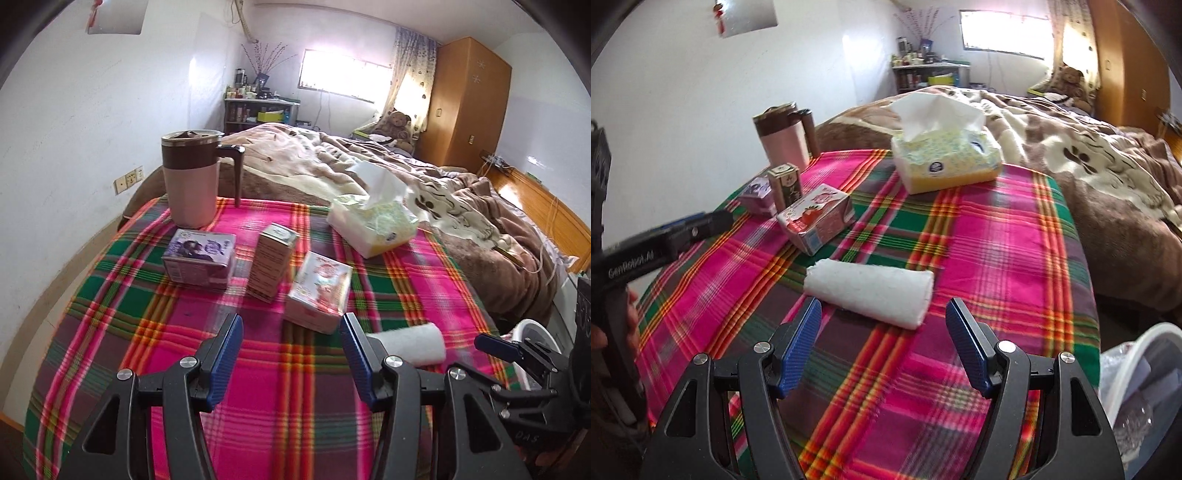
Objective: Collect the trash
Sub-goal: 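Grasp the white rolled towel with the right gripper while the left gripper reaches the green-white box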
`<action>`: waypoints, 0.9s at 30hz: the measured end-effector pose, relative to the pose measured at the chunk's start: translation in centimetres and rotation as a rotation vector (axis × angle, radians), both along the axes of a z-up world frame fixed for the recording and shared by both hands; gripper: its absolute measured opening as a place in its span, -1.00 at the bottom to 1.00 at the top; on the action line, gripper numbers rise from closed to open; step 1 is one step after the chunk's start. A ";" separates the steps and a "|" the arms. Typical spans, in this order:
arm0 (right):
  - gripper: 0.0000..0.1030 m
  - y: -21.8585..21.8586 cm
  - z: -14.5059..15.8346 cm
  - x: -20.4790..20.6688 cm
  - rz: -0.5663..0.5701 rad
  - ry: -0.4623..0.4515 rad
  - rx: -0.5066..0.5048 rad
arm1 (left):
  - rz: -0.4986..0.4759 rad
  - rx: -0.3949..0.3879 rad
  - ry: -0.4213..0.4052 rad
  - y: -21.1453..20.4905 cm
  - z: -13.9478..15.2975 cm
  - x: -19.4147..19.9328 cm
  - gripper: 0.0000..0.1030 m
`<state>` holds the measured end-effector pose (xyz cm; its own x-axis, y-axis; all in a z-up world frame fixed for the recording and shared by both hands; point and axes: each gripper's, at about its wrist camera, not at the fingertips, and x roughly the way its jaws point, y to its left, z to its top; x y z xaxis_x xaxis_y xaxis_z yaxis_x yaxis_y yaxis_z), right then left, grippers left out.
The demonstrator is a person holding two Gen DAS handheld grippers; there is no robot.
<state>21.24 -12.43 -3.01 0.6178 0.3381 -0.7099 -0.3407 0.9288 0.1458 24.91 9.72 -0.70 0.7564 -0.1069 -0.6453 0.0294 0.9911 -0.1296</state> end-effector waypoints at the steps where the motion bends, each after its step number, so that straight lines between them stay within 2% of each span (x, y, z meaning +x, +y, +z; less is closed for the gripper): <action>1: 0.38 0.4 -0.1 0.3 0.017 0.000 -0.005 | 0.003 0.007 0.001 0.2 0.0 0.3 0.05; 5: 0.38 1.5 -0.9 1.3 0.074 0.025 -0.019 | 0.009 -0.014 0.007 1.2 0.0 2.1 0.05; 12: 0.40 2.8 -1.6 2.0 0.161 0.030 -0.072 | -0.005 0.037 0.017 1.0 -0.4 5.1 0.06; 16: 0.48 3.4 -1.8 2.3 0.197 0.027 -0.103 | -0.025 0.031 0.033 0.8 -0.9 6.7 0.06; 18: 0.48 3.6 -2.0 2.5 0.205 0.023 -0.132 | -0.028 0.066 0.024 0.5 -1.0 7.2 0.06; 22: 0.48 4.2 -2.3 3.3 0.190 0.013 -0.205 | -0.026 0.049 0.036 0.5 -1.8 8.4 0.06; 27: 0.48 3.4 -2.5 4.5 0.139 0.048 -0.174 | -0.030 0.077 0.031 0.2 -2.2 9.4 0.06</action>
<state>25.72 -9.01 -5.54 0.5378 0.2873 -0.7926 -0.4633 0.8862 0.0068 34.26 9.96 -2.95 0.7333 -0.0785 -0.6753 0.0567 0.9969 -0.0544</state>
